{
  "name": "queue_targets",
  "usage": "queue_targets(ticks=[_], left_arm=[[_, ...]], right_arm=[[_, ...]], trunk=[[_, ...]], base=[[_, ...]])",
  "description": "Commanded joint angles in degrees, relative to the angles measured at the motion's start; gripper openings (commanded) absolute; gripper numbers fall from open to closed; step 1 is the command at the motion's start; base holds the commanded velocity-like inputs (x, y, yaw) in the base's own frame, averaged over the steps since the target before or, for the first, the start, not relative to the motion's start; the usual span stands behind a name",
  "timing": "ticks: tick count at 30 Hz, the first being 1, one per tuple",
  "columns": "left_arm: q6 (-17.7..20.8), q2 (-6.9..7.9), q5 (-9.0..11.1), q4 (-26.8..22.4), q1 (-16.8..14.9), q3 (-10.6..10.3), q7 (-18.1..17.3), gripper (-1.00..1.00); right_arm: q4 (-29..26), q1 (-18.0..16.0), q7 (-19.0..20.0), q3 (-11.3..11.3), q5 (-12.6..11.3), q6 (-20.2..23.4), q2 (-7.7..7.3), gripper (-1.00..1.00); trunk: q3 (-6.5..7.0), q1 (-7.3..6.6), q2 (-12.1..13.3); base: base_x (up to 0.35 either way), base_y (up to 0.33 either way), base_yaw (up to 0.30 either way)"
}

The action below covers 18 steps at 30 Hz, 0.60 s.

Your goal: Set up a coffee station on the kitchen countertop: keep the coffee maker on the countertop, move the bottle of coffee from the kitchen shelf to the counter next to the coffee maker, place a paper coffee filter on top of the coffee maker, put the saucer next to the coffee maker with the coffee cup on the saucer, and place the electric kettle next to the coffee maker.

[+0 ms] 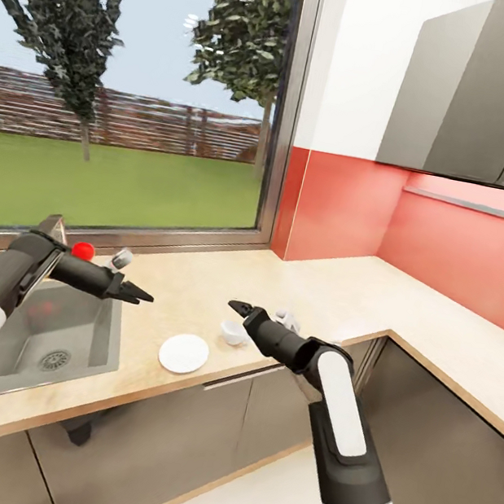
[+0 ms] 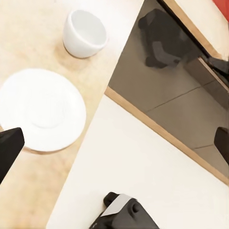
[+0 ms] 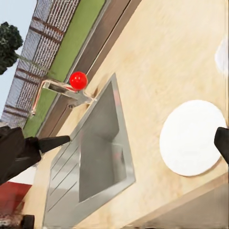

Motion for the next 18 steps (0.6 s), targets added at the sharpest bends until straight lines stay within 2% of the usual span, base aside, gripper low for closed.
queue_targets(ticks=[1, 4, 6, 7, 10, 18], left_arm=[[0.6, 0.03, -0.5, 0.0, 0.1, 0.2, -0.6, 1.00], [0.6, 0.03, -0.6, -0.1, 0.7, 1.1, -0.5, 1.00], [0.6, 0.03, -0.6, 0.0, 1.0, 1.8, -0.5, 1.00], [0.6, 0.03, -0.6, 0.0, 2.7, 2.4, -0.5, 1.00], [0.5, 0.03, -0.6, -0.1, 3.6, 3.5, -0.4, 1.00], [0.5, -0.02, -0.7, 0.0, 3.9, 4.2, -0.4, 1.00]], right_arm=[[-0.1, 0.5, -0.6, 0.4, -0.6, 0.0, 0.02, 1.00], [0.0, 1.7, -0.1, 2.7, -0.6, 0.0, 0.02, 1.00], [0.7, 2.7, 1.7, 4.2, -0.6, 0.0, 0.02, 1.00], [7.2, 3.7, 13.5, 4.8, -0.6, -0.1, 0.02, 1.00], [10.0, 3.8, 20.2, 4.8, -0.5, -0.1, 0.02, 1.00], [11.2, 3.8, 22.8, 4.9, -0.5, -0.2, 0.02, 1.00]], trunk=[[-0.08, 0.01, -0.1], [-0.08, 0.01, -0.1], [-0.08, 0.01, -0.1], [-0.08, 0.01, -0.1], [-0.08, 0.01, -0.1], [-0.08, 0.01, -0.1]], base=[[0.000, 0.000, -0.002], [0.000, 0.000, 0.000], [0.000, 0.000, 0.000], [0.000, 0.000, 0.000], [0.000, 0.000, 0.000], [0.033, 0.000, 0.000]])
